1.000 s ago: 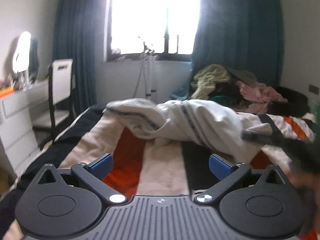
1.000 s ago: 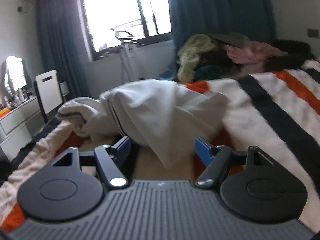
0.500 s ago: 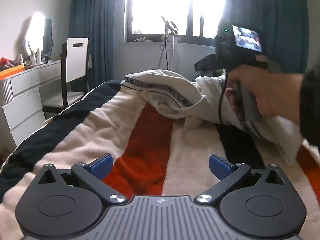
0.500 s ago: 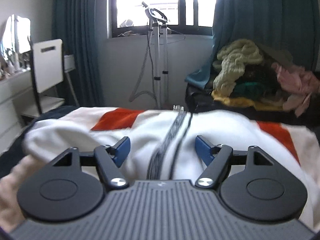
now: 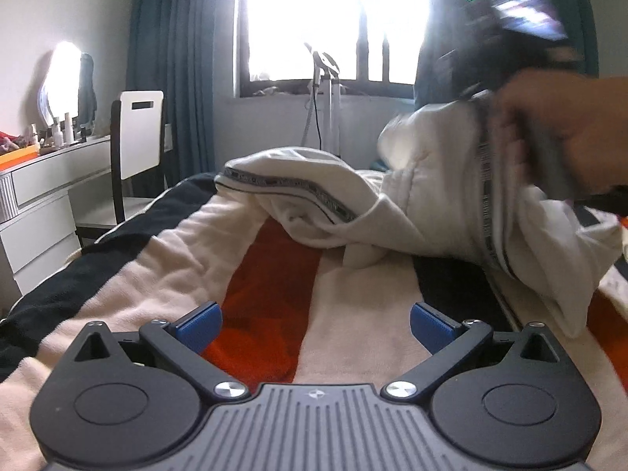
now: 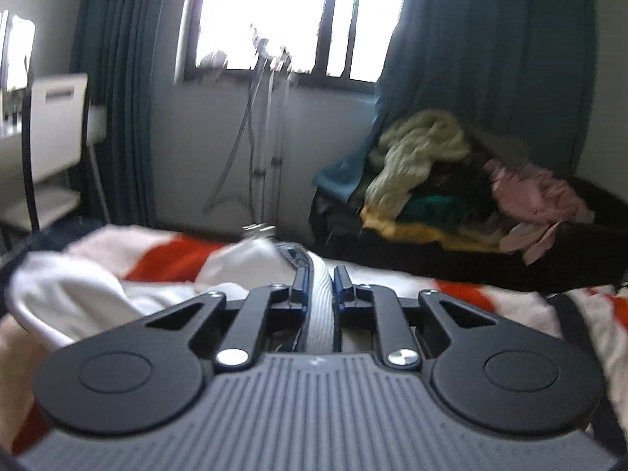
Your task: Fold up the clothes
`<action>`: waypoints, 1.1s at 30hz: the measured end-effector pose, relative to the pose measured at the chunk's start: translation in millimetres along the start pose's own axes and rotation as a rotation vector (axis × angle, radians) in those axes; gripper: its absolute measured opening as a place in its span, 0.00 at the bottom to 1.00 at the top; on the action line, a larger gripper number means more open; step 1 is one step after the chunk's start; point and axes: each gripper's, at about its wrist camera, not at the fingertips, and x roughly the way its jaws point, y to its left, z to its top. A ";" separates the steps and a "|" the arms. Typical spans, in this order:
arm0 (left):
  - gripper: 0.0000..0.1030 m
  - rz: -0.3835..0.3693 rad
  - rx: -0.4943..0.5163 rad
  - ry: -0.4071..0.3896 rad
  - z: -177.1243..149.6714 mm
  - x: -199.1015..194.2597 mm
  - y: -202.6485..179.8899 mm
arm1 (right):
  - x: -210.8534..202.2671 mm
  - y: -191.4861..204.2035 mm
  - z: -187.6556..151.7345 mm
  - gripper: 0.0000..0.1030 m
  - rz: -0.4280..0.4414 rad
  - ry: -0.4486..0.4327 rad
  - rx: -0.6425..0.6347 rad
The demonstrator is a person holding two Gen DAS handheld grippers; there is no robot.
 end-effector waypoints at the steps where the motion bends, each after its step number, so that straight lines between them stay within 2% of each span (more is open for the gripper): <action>1: 1.00 -0.002 -0.011 0.002 2.0 -2.3 0.5 | -18.3 -12.3 5.3 0.15 -0.009 -0.030 0.018; 7: 1.00 -0.032 -0.045 -0.018 10.2 -31.6 4.6 | -137.2 -104.5 10.8 0.15 -0.114 -0.206 0.204; 12: 1.00 -0.074 -0.045 -0.033 9.8 -62.8 1.9 | -226.6 -188.5 -26.1 0.15 -0.257 -0.284 0.319; 16: 1.00 -0.106 -0.058 -0.041 8.6 -84.7 -2.4 | -269.4 -259.7 -80.8 0.15 -0.356 -0.229 0.483; 19: 1.00 -0.111 -0.044 -0.053 6.4 -95.4 -7.4 | -283.0 -301.2 -131.4 0.16 -0.390 -0.121 0.617; 21: 1.00 -0.115 -0.034 -0.051 4.6 -100.2 -11.1 | -288.7 -318.0 -159.6 0.17 -0.404 -0.022 0.666; 23: 1.00 -0.130 -0.022 -0.056 3.3 -104.1 -14.0 | -294.2 -322.2 -174.7 0.17 -0.426 0.044 0.652; 27: 1.00 -0.131 0.022 -0.080 0.6 -114.7 -23.7 | -313.7 -323.1 -182.5 0.21 -0.370 0.046 0.700; 28: 1.00 -0.129 0.034 -0.080 -0.2 -116.5 -25.9 | -320.3 -322.3 -182.5 0.24 -0.359 0.034 0.704; 29: 1.00 -0.127 0.037 -0.073 -1.1 -117.0 -26.9 | -323.5 -317.8 -181.6 0.34 -0.350 0.028 0.694; 30: 1.00 -0.126 0.039 -0.066 -2.0 -117.5 -27.8 | -327.2 -313.3 -181.0 0.53 -0.342 0.020 0.683; 31: 1.00 -0.125 0.042 -0.058 -2.9 -117.9 -28.8 | -333.7 -309.0 -181.8 0.63 -0.340 0.005 0.668; 32: 1.00 -0.124 0.044 -0.051 -3.8 -118.3 -29.7 | -341.1 -305.0 -183.5 0.80 -0.341 -0.017 0.660; 33: 1.00 -0.122 0.042 -0.042 -4.8 -117.9 -30.0 | -343.9 -301.5 -183.9 0.83 -0.339 -0.031 0.651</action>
